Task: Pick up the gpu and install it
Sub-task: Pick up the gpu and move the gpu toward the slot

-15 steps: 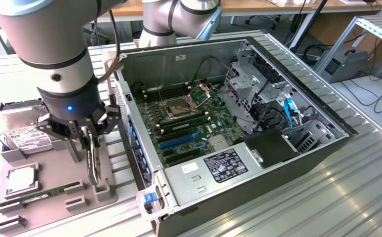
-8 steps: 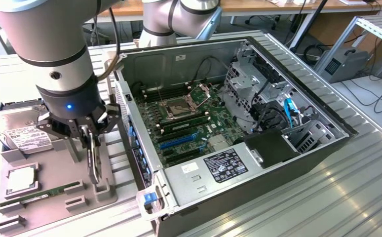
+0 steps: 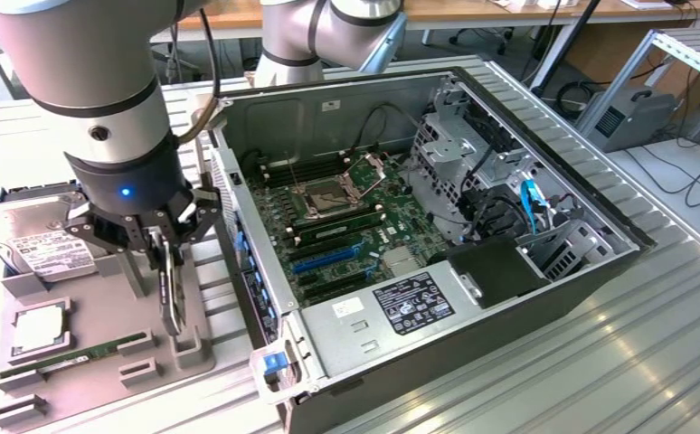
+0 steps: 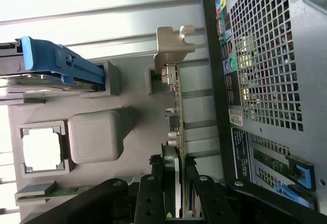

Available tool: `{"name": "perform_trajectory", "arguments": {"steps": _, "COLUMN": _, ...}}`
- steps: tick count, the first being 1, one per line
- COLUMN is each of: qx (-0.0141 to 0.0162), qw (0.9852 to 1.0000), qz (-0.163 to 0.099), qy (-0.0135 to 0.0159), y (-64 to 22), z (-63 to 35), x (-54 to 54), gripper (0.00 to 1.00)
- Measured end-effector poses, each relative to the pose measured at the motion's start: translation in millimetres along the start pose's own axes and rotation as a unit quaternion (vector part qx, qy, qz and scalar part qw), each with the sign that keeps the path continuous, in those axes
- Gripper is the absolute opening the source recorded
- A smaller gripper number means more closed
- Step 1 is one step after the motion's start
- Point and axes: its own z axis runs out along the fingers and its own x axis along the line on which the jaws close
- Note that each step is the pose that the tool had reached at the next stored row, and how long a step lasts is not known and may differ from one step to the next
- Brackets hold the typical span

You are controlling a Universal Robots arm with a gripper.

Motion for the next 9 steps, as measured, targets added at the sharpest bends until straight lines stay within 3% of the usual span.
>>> {"name": "perform_trajectory", "arguments": {"steps": 9, "qx": 0.0, "qw": 1.0, "qz": 0.0, "qy": 0.0, "y": 0.2, "z": -4.9, "x": -0.1, "gripper": 0.28}}
